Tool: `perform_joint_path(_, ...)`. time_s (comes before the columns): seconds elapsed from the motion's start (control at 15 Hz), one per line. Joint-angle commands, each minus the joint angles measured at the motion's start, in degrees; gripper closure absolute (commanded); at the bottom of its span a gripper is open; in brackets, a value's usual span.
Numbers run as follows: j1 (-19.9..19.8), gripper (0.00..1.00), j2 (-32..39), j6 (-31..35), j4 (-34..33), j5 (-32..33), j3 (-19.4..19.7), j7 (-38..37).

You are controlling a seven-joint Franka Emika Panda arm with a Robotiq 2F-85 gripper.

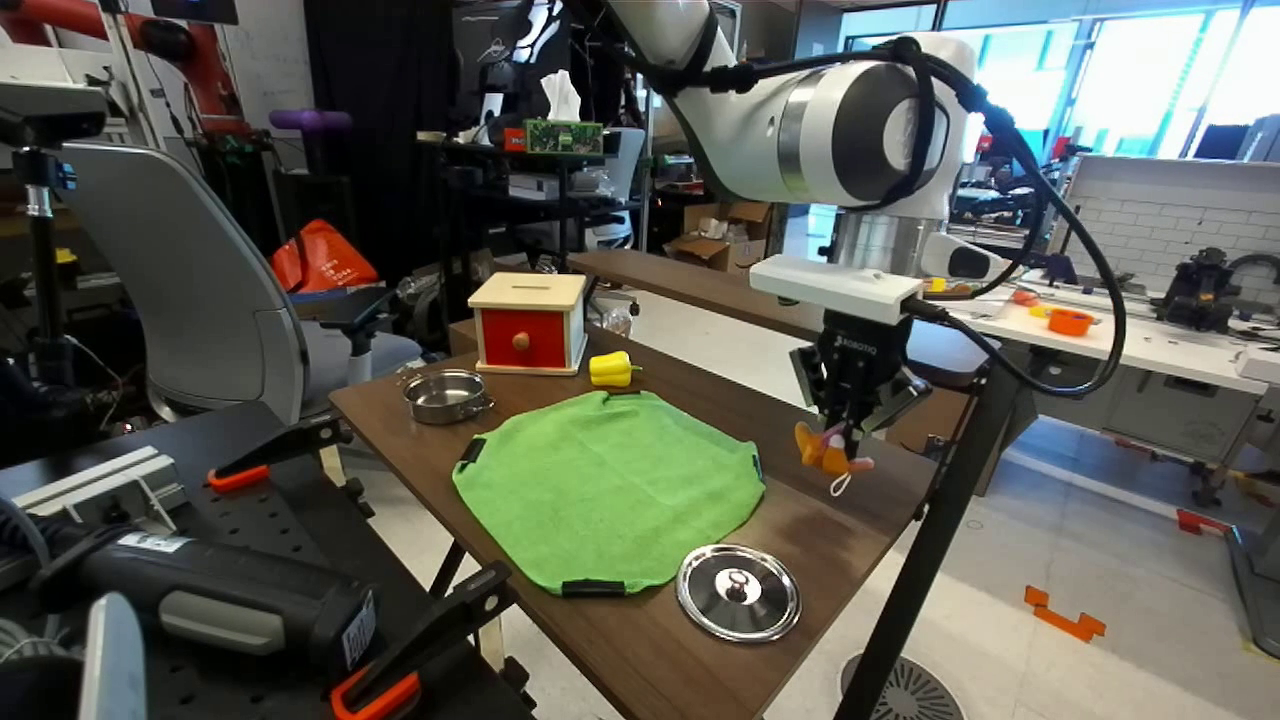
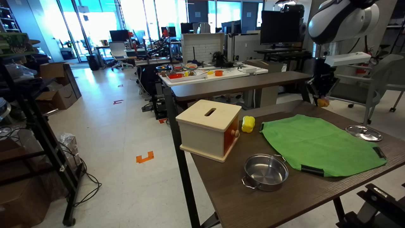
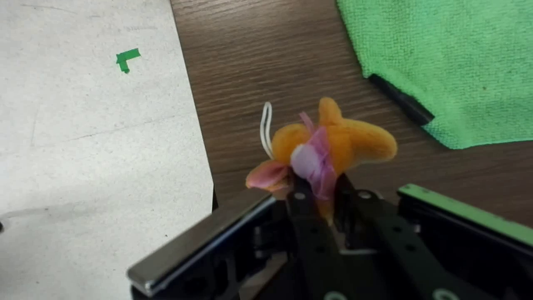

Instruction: Put the orange plush in the silver pot and fold the left corner of the cloth

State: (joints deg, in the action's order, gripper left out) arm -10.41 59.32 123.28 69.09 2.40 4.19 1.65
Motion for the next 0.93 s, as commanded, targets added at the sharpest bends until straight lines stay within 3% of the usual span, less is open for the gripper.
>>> perform_joint_path(0.0,3.0,0.96,-8.5,4.0,11.1,2.7,0.9,1.9)
perform_joint_path(0.87,18.5,0.96,-13.6,4.0,22.1,14.9,-0.3,0.6)
